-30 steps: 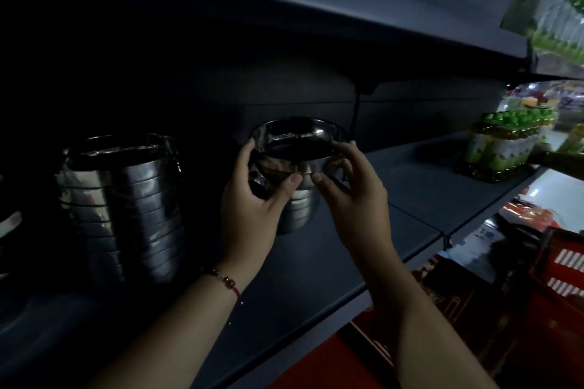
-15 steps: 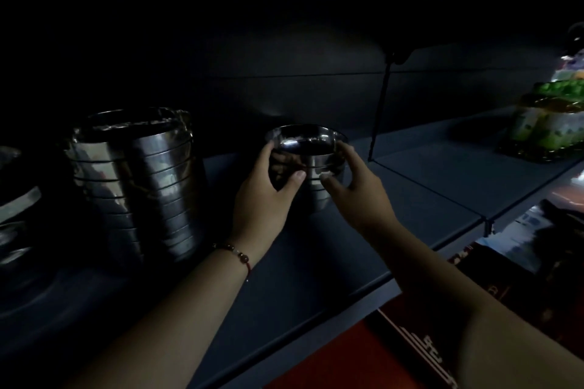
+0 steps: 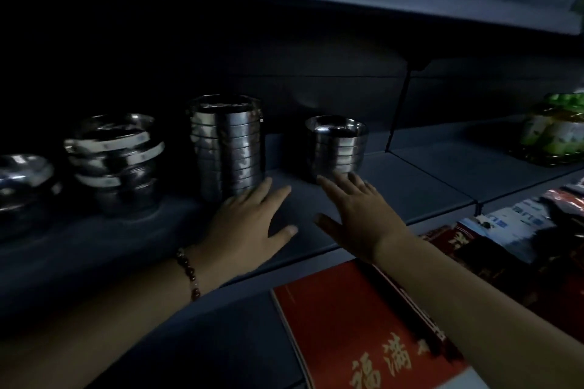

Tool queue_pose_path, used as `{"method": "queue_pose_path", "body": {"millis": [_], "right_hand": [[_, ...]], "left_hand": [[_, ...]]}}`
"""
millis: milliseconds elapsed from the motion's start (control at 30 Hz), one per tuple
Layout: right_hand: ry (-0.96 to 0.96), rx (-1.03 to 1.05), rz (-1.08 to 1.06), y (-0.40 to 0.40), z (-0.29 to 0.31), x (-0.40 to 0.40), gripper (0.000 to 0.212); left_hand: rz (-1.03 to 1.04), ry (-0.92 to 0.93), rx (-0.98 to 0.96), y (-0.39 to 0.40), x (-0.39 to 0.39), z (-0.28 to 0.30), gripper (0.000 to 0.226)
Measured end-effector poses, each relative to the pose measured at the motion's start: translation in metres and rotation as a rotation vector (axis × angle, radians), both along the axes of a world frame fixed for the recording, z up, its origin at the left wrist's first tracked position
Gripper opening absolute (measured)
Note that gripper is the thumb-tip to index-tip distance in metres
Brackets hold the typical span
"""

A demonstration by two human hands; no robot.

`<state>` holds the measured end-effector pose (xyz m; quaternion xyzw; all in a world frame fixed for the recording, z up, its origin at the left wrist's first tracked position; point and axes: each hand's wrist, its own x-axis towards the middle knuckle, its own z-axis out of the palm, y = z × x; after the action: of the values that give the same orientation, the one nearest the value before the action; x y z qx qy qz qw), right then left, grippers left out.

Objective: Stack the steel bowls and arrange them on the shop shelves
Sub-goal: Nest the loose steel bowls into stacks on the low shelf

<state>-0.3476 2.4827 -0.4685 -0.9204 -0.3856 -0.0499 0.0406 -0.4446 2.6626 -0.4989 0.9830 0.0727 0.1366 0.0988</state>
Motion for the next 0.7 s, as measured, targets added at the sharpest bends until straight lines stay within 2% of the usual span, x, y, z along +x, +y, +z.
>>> {"method": "queue_pose_path", "body": {"millis": [167, 400, 567, 700], "right_hand": [[0.067, -0.065, 0.082, 0.037, -0.001, -0.072, 0.073], [0.142, 0.015, 0.340, 0.128, -0.002, -0.170, 0.075], [0.207, 0.083, 0.468, 0.193, -0.004, -0.235, 0.076], [0.273, 0.140, 0.549, 0.235, -0.010, -0.277, 0.075]], "left_hand": [[0.136, 0.053, -0.005, 0.042, -0.104, 0.001, 0.076], [0.475, 0.078, 0.000, 0.120, -0.246, 0.008, 0.078], [0.644, 0.062, -0.071, 0.162, -0.330, 0.015, 0.080], [0.719, 0.016, -0.040, 0.195, -0.370, 0.010, 0.082]]}}
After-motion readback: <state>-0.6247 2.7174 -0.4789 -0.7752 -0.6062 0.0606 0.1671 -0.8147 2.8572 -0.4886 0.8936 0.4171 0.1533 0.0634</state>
